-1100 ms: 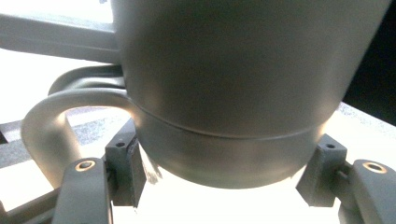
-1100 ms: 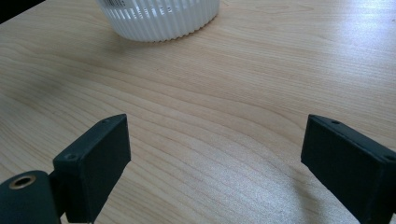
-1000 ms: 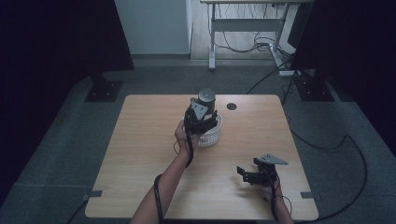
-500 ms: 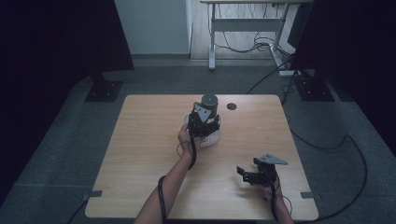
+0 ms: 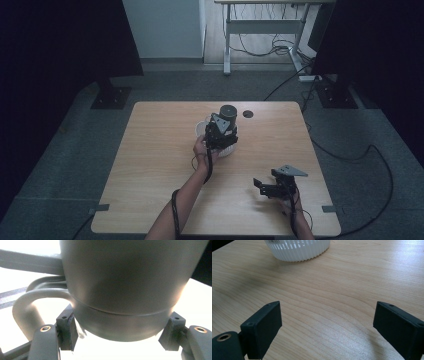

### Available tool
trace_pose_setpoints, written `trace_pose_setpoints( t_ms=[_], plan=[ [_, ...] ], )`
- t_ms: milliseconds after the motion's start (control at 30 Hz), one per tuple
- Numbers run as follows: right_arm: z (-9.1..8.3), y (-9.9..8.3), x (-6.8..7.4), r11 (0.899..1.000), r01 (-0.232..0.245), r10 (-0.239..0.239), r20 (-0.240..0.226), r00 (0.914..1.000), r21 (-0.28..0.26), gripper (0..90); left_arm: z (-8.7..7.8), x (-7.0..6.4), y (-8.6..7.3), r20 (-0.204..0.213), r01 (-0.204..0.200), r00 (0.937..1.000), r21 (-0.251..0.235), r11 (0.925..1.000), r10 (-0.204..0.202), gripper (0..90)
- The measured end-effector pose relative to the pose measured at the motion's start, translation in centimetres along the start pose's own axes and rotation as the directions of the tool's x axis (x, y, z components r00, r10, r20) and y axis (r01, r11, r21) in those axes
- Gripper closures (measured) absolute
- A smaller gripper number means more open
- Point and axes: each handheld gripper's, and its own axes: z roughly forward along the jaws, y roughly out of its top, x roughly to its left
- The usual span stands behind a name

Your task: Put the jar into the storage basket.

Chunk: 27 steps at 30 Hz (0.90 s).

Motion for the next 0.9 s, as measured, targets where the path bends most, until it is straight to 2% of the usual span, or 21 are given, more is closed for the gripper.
trace_pose_setpoints(
  t_ms=[433,667,900],
  plan=[
    [0.0,0.0,0.0,1.0,0.0,0.0,-0.001,1.0,0.0,8.3,0.5,-0.1,-0.6,-0.015,-0.004,0.9999,0.032,0.9995,0.004,30.4],
    [0.0,0.0,0.0,1.0,0.0,0.0,-0.002,1.0,-0.001,8.3,0.8,-0.1,-0.9,-0.016,-0.022,0.9996,0.057,0.9982,0.023,29.2],
    [0.0,0.0,0.0,1.0,0.001,-0.001,-0.002,1.0,-0.001,8.3,1.2,0.0,-1.3,-0.027,-0.014,0.9995,0.082,0.9966,0.017,29.4]
  ],
)
